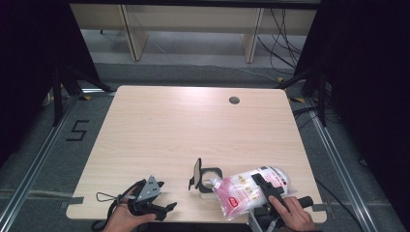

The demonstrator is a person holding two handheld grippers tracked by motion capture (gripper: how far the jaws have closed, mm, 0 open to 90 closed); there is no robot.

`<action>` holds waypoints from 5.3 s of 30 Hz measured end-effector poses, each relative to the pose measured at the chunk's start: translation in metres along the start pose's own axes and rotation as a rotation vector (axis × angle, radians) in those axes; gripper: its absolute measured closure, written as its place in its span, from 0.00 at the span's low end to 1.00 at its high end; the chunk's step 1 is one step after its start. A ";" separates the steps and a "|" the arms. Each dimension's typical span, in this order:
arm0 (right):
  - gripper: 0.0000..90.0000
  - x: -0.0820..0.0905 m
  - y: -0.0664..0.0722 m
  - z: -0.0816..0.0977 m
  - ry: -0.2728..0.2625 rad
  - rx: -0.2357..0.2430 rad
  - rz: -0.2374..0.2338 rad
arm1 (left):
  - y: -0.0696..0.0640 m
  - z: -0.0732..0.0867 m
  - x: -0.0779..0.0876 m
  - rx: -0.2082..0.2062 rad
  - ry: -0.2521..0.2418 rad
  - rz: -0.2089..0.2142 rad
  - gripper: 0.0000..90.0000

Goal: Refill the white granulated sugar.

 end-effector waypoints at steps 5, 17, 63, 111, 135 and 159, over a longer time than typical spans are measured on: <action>0.54 -0.001 -0.002 -0.001 0.020 0.075 0.001 | 0.001 -0.001 0.001 -0.014 0.005 -0.012 0.21; 0.55 -0.005 0.001 0.004 0.055 0.129 -0.013 | -0.001 -0.002 0.001 -0.029 0.011 -0.009 0.21; 0.57 -0.003 -0.019 0.007 0.102 0.371 0.043 | -0.001 -0.001 -0.001 -0.022 0.012 0.003 0.21; 0.59 -0.005 -0.023 0.003 0.103 0.399 0.052 | -0.001 -0.001 0.000 -0.019 0.012 0.009 0.21; 0.59 -0.018 -0.030 -0.009 0.047 0.440 0.025 | 0.001 -0.001 0.000 -0.025 0.013 0.002 0.21; 0.59 -0.012 -0.042 -0.008 0.060 0.493 0.038 | 0.001 -0.002 0.001 -0.027 0.012 -0.002 0.21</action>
Point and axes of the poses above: each handheld gripper's, and its own axes: x roughly backward along the jaws, z roughly out of its underside, y roughly to its left, the point moved 4 cm from there along -x, roughly forward along the jaws, and after that the axes turned 15 degrees about x, right-handed, at the moved point
